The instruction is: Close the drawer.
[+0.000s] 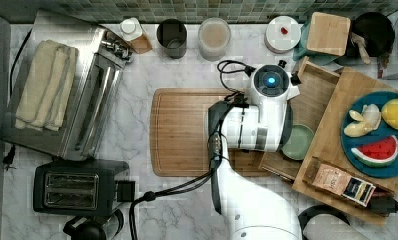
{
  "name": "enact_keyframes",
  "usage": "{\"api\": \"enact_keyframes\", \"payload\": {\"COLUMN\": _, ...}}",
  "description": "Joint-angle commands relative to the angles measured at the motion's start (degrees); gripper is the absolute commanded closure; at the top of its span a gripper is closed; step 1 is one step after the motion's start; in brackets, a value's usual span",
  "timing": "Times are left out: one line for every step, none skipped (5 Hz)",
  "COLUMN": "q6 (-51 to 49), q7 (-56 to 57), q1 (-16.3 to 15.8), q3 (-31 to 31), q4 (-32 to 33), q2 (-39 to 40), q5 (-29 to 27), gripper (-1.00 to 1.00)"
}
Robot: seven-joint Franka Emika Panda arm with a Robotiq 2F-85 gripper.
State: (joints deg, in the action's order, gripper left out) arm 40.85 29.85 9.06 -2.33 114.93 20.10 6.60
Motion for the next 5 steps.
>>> {"api": "enact_keyframes", "payload": {"q6": 0.4, "q7": 13.0, "q1": 10.2, "q3": -9.9, "q4": 0.4, "q2": -3.7, "q5": 5.8, "gripper": 1.00}}
{"api": "enact_keyframes", "payload": {"q6": 2.2, "q7": 14.8, "q1": 11.7, "q3": -13.2, "q4": 1.6, "q2": -4.3, "q5": 8.2, "gripper": 1.00}}
{"api": "enact_keyframes", "payload": {"q6": 4.5, "q7": 18.0, "q1": 13.8, "q3": -16.0, "q4": 2.6, "q2": -6.2, "q5": 10.1, "gripper": 1.00}}
{"api": "enact_keyframes", "payload": {"q6": 3.2, "q7": 20.1, "q1": 15.4, "q3": -17.7, "q4": 0.1, "q2": -4.1, "q5": 8.6, "gripper": 1.00}}
{"api": "enact_keyframes", "payload": {"q6": 5.9, "q7": 22.6, "q1": 17.0, "q3": -18.3, "q4": 0.8, "q2": -4.2, "q5": 6.4, "gripper": 1.00}}
